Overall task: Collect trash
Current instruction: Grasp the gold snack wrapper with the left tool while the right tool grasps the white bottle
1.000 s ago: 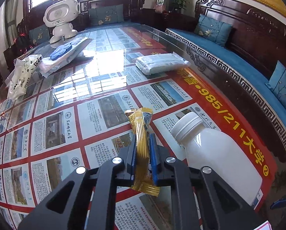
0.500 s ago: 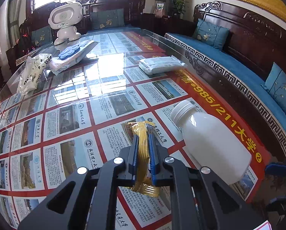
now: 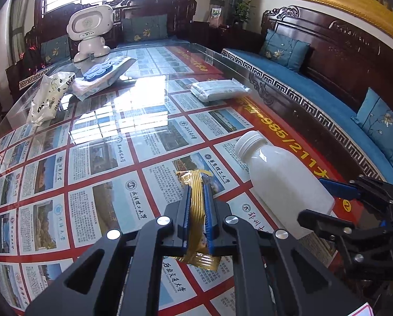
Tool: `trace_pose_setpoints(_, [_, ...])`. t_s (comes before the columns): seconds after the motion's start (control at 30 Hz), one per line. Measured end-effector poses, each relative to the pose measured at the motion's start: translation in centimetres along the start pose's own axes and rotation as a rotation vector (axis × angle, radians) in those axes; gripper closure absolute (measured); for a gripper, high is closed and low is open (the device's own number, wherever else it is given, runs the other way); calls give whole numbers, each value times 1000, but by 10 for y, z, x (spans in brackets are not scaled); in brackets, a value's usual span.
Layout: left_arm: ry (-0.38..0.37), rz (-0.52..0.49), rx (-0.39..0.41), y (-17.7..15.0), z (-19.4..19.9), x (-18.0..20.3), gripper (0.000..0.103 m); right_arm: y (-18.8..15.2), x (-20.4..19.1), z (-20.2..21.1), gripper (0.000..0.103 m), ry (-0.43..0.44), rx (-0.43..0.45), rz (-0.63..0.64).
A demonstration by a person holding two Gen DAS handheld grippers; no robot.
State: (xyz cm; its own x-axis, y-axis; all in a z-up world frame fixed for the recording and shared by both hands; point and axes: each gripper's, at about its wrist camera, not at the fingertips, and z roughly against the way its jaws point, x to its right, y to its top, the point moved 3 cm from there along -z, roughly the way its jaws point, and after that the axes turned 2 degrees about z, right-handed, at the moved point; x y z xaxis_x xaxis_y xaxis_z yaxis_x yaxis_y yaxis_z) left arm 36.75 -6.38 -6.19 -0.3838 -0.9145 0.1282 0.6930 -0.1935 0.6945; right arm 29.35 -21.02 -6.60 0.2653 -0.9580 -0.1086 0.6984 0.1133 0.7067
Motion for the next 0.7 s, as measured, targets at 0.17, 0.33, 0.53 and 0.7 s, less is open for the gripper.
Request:
trace_pose_setpoints(0.17, [-10,-4,6,1,4,-1,93,3,-1,-9,52,-27,-21,-5])
trace_pose_setpoints(0.33, [-20,-7,12,1,8,-1,93,1,1,1,54,-20,7,-36])
trace_pose_setpoints(0.53, [-28,4,22,-3,16,-2,93,-2,1,21,54,12,38,-60])
trace_pose_setpoints(0.7, [-41,-2,51,-7,41,3,93,-10,3,49,54,98,64,-117])
